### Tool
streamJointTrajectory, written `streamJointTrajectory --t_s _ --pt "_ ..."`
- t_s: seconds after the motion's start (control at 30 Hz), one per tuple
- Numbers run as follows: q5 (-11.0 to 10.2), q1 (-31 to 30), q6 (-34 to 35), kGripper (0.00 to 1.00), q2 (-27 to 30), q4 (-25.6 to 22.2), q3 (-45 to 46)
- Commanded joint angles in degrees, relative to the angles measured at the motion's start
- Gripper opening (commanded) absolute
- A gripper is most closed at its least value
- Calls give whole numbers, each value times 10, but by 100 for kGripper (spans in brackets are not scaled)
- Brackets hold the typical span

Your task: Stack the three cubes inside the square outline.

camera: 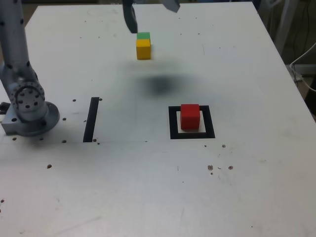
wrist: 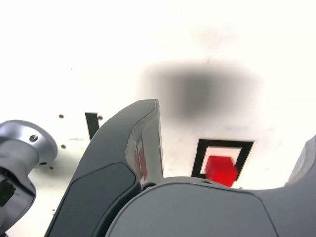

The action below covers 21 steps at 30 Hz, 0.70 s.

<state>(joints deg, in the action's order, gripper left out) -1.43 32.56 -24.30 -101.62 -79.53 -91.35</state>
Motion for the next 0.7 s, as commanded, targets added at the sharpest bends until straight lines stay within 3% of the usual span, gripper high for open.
streamJointTrajectory --t_s 0.0,0.33,0.67 --pt "-5 19 -7 99 -17 -3 -22" --pt "-66 79 -41 100 -78 1 -102" --pt "-68 125 -67 99 -119 1 -83"
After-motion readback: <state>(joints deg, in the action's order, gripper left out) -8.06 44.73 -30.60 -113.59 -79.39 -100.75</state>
